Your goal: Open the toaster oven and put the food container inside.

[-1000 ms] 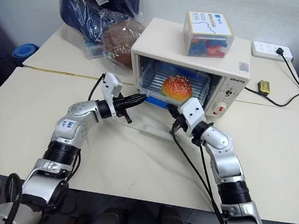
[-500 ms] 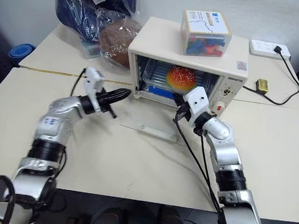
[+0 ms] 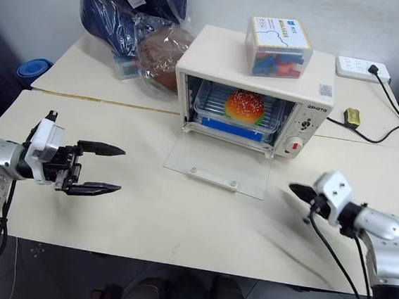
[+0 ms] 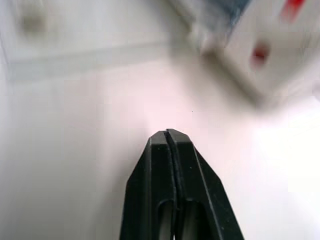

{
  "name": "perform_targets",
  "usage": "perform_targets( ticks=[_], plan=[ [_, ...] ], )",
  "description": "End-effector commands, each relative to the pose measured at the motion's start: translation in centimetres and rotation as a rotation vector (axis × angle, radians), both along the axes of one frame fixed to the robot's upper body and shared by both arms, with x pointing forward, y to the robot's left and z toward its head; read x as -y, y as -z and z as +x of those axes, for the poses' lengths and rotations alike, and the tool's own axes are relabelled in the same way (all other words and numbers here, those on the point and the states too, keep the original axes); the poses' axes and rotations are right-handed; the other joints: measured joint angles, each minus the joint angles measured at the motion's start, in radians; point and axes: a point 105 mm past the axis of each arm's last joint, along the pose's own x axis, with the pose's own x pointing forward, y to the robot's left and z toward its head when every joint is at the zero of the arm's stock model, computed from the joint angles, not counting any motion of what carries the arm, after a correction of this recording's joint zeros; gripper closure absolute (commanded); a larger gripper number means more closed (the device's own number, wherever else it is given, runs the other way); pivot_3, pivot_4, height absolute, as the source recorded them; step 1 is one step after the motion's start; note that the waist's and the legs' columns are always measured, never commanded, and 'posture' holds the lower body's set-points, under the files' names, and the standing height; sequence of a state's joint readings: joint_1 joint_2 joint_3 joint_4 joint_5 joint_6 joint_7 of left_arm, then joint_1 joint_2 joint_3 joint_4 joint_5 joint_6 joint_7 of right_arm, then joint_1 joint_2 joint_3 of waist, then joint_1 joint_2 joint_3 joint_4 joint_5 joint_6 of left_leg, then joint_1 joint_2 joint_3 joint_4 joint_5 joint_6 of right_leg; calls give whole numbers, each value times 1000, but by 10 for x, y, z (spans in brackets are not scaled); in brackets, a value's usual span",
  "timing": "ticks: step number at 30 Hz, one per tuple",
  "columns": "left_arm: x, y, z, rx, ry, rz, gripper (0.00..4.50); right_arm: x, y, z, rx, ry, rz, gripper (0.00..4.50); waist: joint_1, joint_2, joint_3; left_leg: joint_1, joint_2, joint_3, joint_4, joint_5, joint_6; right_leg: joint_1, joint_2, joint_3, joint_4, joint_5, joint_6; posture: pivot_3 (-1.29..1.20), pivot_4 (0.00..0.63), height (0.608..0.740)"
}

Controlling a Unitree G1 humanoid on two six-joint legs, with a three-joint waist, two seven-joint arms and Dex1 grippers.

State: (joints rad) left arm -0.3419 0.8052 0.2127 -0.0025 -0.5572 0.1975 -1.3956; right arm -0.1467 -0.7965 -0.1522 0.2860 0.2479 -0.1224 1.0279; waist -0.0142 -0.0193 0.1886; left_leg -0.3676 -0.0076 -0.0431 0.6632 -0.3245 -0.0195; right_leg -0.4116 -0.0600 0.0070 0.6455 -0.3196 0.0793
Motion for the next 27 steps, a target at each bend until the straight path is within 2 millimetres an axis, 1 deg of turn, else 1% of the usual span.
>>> perform_targets(
  ticks=[1, 2, 4, 6, 7, 9, 11, 16, 18, 20, 21, 24, 26, 27],
  plan=[
    [9, -12, -6, 73, 55, -58, 17, -5, 10, -7, -39, -83, -22, 4500, -9, 0, 0, 0, 0, 1, 0, 0, 0, 0, 0, 0, 0, 0, 0, 0, 150, 740],
    [11, -12, -5, 56, 47, -72, 17, -13, 15, -10, -55, -118, -3, 4500, -13, 0, 0, 0, 0, 1, 0, 0, 0, 0, 0, 1, 1, 0, 0, 0, 150, 740],
    [14, -11, -5, 21, 35, -100, 17, -30, 16, -13, -62, -183, 61, 4500, -16, 0, 0, 1, 1, 0, 1, 0, 0, 1, 2, 0, 2, 0, 0, 0, 150, 740],
    [14, -13, -5, -8, 14, -144, 17, -50, 7, -14, -30, -239, 143, 4500, -18, 0, 0, 2, 3, 0, 1, 0, -1, 1, 3, 1, 2, 0, 0, 0, 150, 740],
    [13, -15, -4, -22, -1, -169, 17, -56, 2, -13, -11, -255, 184, 4500, -19, 0, 0, 2, 3, 0, 0, 0, -1, 1, 3, 1, 3, 0, 0, 0, 150, 740],
    [10, -18, -3, -60, -37, -217, 17, -67, -11, -13, 53, -280, 268, 4500, -17, 1, 0, 2, 3, 0, 0, 0, -1, 0, 3, 1, 3, 0, 0, 0, 150, 740],
    [5, -22, 2, -49, -101, -262, 17, -74, -25, -12, 105, -283, 347, 4500, -13, 2, 1, 2, 2, 0, 1, 0, -2, 0, 2, 1, 3, 0, 0, 0, 150, 740],
    [-10, -29, 11, -8, -237, -351, 17, -78, -62, -1, 221, -213, 533, 4500, -10, 2, 1, 0, 2, -2, 1, 2, -5, 0, 1, 0, 2, 0, 0, 0, 150, 740],
    [-17, -29, 14, 4, -290, -368, 17, -76, -85, 6, 292, -168, 632, 4500, -10, 2, 1, 0, 2, -2, 1, 2, -5, 0, 1, 0, 2, 0, 0, 0, 150, 740],
    [-24, -24, 17, 32, -345, -336, 17, -76, -108, 13, 355, -143, 712, 4500, -13, 2, 1, 0, 2, -2, 1, 3, -6, 0, 1, 0, 2, 0, 0, 0, 150, 740],
    [-28, -20, 18, 52, -376, -304, 17, -76, -115, 15, 369, -142, 734, 4500, -14, 2, 1, 0, 2, -2, 1, 3, -6, -1, 1, 0, 2, 0, 0, 0, 150, 740],
    [-37, -4, 18, 75, -434, -201, 17, -75, -128, 19, 381, -147, 731, 4500, -13, 3, 1, 0, 2, -2, 0, 3, -6, -2, 1, 0, 2, 0, 0, 0, 150, 740],
    [-46, 7, 16, 83, -464, -119, 17, -74, -131, 15, 370, -191, 674, 4500, -12, 3, 1, 0, 2, -2, -1, 2, -6, -2, 1, 0, 1, 0, 0, 0, 150, 740],
    [-50, 11, 13, 82, -479, -86, 0, -75, -130, 11, 360, -227, 624, 4321, -12, 3, 1, -1, 2, -2, -1, 2, -6, -2, 1, 0, 0, 0, 0, 0, 150, 740]
  ],
)
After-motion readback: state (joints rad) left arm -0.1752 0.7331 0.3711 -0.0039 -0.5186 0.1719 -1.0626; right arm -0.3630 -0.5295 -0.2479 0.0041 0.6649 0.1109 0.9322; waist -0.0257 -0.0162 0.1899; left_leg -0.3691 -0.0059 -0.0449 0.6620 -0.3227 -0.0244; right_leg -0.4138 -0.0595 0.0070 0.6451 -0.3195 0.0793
